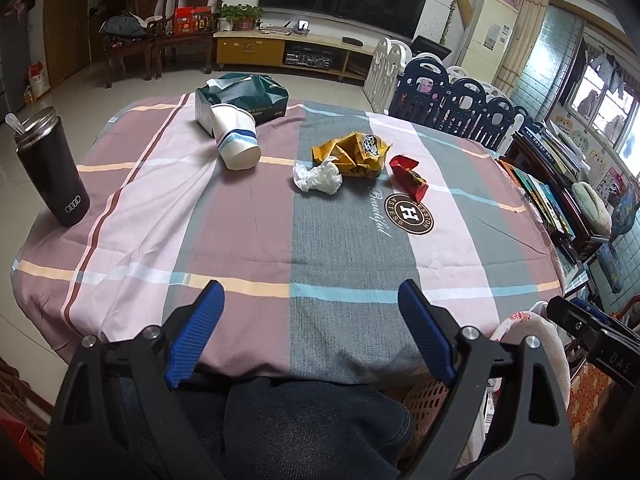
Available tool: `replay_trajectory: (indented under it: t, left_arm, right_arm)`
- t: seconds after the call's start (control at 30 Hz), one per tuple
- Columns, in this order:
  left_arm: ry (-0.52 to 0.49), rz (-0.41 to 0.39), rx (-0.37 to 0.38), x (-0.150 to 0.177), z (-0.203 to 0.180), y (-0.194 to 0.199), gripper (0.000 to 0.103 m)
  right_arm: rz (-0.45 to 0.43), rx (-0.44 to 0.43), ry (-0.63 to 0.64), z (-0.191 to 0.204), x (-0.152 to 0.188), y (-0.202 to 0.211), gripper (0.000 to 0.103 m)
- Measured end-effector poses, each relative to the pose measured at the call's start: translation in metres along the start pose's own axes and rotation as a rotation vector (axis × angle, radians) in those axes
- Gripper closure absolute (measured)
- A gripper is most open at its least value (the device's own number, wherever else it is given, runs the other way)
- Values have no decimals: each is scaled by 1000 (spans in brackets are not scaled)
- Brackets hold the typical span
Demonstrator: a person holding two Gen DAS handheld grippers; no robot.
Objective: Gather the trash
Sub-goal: 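Reach the right tool toward the yellow chip bag while left reaches toward the paper cup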
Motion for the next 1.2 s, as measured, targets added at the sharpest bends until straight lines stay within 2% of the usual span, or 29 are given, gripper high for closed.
replay_trajectory:
  t: [0.43, 0.53, 0.63, 0.7, 0.77, 0.83, 0.97, 1.03, 1.07, 1.13, 1.2]
  left_arm:
    - [10, 17, -13, 3, 7, -4, 15]
    - [33, 19, -22, 3, 14, -7, 15]
    - [129, 61, -53, 7, 35, -16, 24]
    - [243, 122, -77, 16, 53, -29, 39]
    - [338, 164, -90, 22, 66, -40, 46]
    - [397, 177, -105, 21, 73, -48, 49]
    - [438, 120, -112, -14, 84, -56, 48]
    - [472, 72, -110, -44, 99, -65, 37]
    - [493, 49, -116, -57, 109, -71, 28]
    - [536, 25, -123, -83, 129, -89, 24]
    - [561, 56, -94, -102, 143, -119, 21]
  right_arm:
    - [39, 11, 38, 8, 1, -16, 34]
    - [60, -12, 47, 14, -1, -26, 34]
    - [68, -36, 64, 23, -9, -37, 34]
    - [69, -60, 56, 27, -17, -44, 34]
    - [70, -83, 38, 29, -23, -47, 34]
    - [63, -101, 21, 29, -29, -50, 34]
    - [68, -109, -13, 21, -31, -59, 34]
    - [86, -110, -37, 15, -31, -65, 34]
    - [92, -110, -44, 13, -31, -68, 34]
    - [101, -113, -51, 11, -35, -73, 34]
    - [96, -108, -43, 10, -42, -78, 34]
Point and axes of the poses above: each gripper's, at about its wrist camera, not at the fingertips, and y roughly against the way its jaws point, z to its left, x to its underside, the point moved 10 cm from there along -y, roughly the way its jaws point, and after that the axes turned 8 degrees about -y, right-handed, at the moved point
